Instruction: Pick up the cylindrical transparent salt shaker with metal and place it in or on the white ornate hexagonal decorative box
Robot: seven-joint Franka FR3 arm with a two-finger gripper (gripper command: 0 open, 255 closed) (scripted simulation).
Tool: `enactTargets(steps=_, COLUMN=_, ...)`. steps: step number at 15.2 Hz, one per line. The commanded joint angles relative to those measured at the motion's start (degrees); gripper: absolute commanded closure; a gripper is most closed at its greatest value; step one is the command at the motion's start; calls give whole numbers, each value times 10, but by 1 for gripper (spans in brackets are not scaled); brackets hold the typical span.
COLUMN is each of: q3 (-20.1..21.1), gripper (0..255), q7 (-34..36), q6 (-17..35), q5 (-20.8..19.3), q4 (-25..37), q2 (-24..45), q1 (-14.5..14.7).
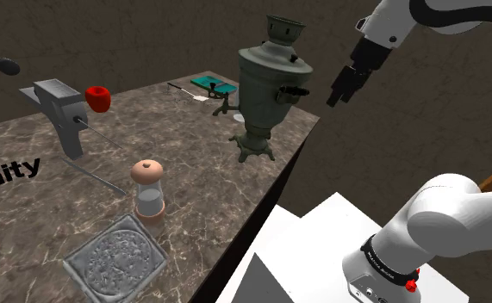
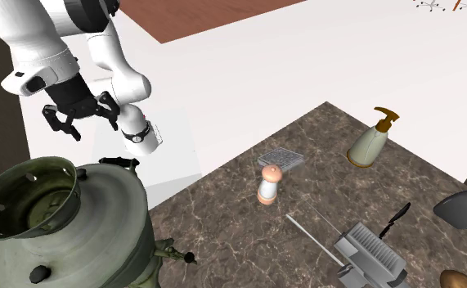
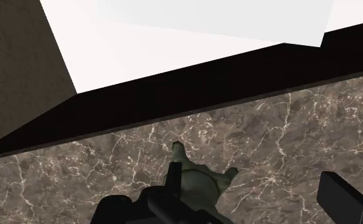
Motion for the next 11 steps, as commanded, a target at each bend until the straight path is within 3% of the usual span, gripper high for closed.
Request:
enactTargets(steps=1, q3=0, gripper=0, q7=0, q6=0, q5=0, q4=0, q2=0, q1=0)
enactTargets(steps=11, q3=106, gripper=0, q7=119, q6=89, q5=76, q4=-3, q2=90, q1=45)
